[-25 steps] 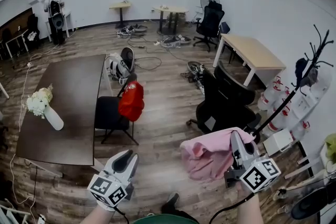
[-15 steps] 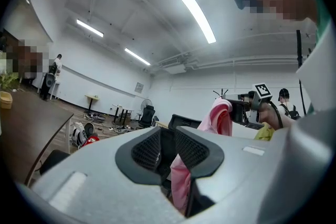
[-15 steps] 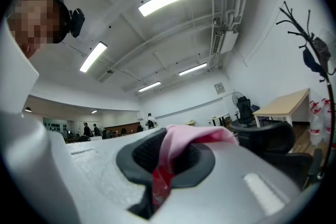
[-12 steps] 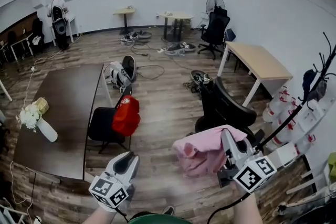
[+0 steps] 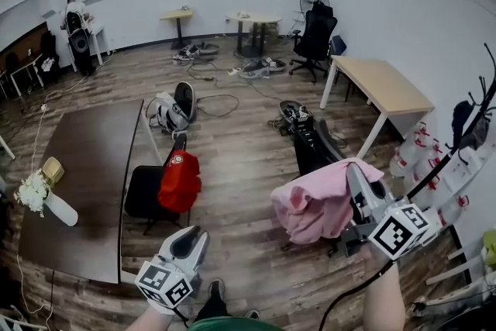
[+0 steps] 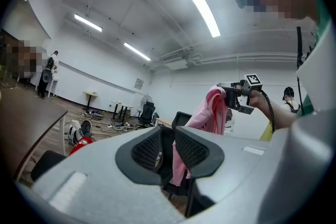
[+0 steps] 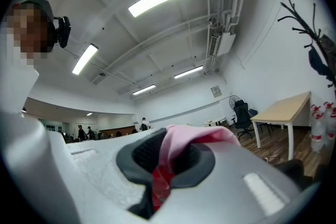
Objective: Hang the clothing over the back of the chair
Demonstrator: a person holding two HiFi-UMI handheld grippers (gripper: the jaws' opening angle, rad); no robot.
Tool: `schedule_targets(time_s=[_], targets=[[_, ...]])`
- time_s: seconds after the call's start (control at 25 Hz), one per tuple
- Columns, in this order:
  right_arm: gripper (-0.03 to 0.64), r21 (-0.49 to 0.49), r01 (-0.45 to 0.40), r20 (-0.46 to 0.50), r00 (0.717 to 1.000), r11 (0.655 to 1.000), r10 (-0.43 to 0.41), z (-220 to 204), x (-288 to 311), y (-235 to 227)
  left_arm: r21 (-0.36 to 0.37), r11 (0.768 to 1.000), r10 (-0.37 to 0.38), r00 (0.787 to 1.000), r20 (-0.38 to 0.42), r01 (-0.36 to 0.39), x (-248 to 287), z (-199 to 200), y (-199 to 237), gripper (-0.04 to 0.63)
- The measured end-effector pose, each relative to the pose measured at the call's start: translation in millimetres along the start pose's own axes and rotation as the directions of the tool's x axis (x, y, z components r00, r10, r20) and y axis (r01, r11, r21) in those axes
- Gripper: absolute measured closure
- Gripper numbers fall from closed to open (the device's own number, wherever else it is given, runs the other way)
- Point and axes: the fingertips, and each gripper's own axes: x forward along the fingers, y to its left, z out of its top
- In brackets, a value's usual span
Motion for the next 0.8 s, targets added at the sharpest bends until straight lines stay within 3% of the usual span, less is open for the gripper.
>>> schedule_targets(time_s=[0.36, 0.64, 0.8], targets=[[0.595, 0.023, 0.153, 0.008, 0.988, 0.988, -0.154, 34, 48, -81, -0.023, 0.991, -0.128, 0.992, 0.004, 0.128, 87, 18, 50, 0.502], [0.594, 0.03, 0.315, 0.037, 0.948, 0.949, -0.316, 65, 68, -130, -0.038, 0.975, -0.218, 0.976, -0.004, 0.217, 132, 21, 89, 0.502], [0.594, 0.011, 0.358, 0.057, 0.932, 0.934, -0.358, 83, 73, -150, -0.043, 0.97, -0.241, 0.97, -0.024, 0.24, 149, 19, 104, 0.502]])
